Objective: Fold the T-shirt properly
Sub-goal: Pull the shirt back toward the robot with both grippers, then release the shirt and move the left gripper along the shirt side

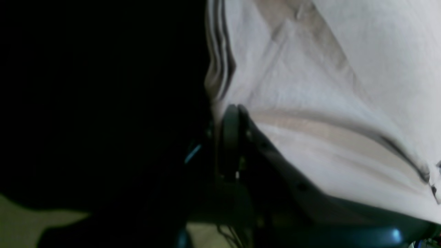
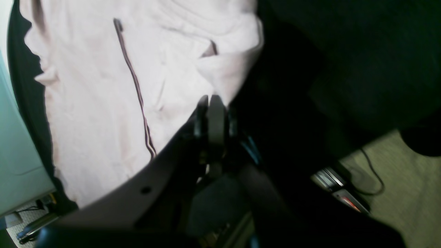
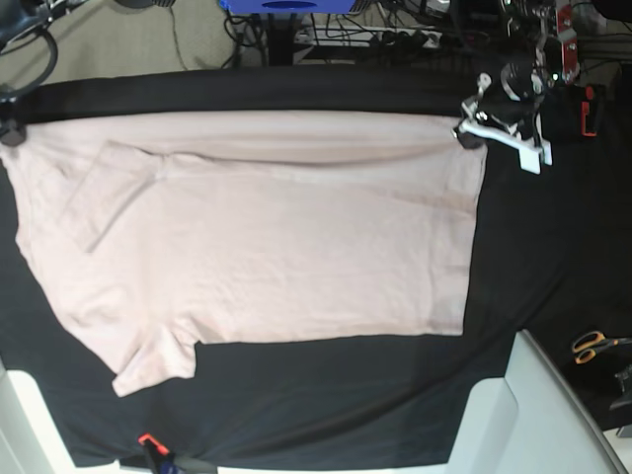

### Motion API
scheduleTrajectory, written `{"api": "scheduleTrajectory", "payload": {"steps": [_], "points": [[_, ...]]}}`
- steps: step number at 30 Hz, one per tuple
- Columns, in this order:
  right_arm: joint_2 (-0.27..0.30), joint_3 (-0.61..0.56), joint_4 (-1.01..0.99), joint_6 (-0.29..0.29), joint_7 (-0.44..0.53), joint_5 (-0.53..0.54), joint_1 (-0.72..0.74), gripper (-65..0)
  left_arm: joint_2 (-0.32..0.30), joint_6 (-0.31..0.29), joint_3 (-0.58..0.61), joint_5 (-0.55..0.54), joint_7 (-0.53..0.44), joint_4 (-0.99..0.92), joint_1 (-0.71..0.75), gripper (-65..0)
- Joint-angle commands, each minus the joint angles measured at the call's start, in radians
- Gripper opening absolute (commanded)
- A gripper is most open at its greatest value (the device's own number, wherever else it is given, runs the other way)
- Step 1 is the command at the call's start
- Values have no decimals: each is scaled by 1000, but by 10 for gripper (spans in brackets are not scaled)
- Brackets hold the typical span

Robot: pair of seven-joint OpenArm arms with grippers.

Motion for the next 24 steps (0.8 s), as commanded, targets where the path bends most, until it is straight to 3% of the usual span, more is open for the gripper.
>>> {"api": "scheduleTrajectory", "payload": {"steps": [1, 8, 15, 24], "points": [[25, 5, 22, 8, 17, 15, -5, -644, -13, 3, -8, 1, -13, 13, 12, -650], [25, 2, 22, 8, 20, 15, -38, -644, -13, 3, -8, 3, -14, 7, 75, -650], [5, -3, 22, 8, 24, 15, -38, -644, -8, 3, -69, 3, -14, -26, 75, -650], [-19, 5, 28, 8, 20, 13, -49, -644, -11, 3, -63, 3, -14, -29, 71, -650]]}}
